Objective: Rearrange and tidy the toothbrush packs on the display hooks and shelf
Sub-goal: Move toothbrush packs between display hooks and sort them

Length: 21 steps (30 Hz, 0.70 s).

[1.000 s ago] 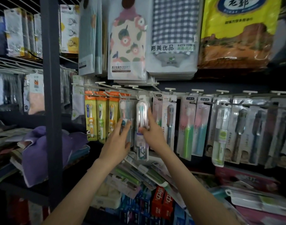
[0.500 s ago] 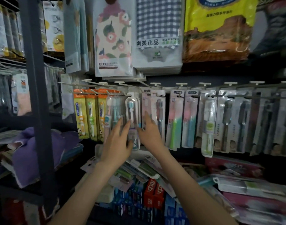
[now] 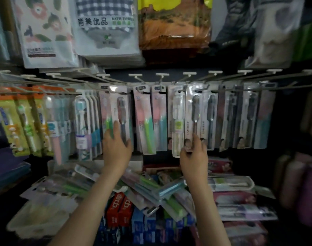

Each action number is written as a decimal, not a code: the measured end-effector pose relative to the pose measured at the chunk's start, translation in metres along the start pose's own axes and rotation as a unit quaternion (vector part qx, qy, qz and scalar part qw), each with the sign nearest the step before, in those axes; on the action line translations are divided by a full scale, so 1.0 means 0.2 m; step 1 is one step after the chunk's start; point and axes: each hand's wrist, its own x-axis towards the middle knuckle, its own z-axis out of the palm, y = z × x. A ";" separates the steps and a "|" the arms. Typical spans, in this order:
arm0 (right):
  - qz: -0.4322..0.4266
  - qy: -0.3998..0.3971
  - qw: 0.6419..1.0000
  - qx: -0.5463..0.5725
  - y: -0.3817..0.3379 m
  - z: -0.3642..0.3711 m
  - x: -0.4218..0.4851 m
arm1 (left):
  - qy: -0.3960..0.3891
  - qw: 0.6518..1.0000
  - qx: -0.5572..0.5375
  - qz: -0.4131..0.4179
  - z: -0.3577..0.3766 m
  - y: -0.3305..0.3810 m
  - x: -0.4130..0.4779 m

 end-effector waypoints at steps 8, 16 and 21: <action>0.009 -0.044 0.998 0.033 0.11 0.03 0.07 | 0.077 0.995 0.015 -0.061 0.11 -0.03 0.07; -0.021 -0.063 0.994 0.084 0.07 0.15 0.11 | 0.092 0.986 -0.066 -0.126 0.07 -0.07 0.12; -0.026 -0.060 0.995 0.073 0.05 0.26 0.09 | 0.061 0.988 -0.079 -0.115 0.04 -0.08 0.10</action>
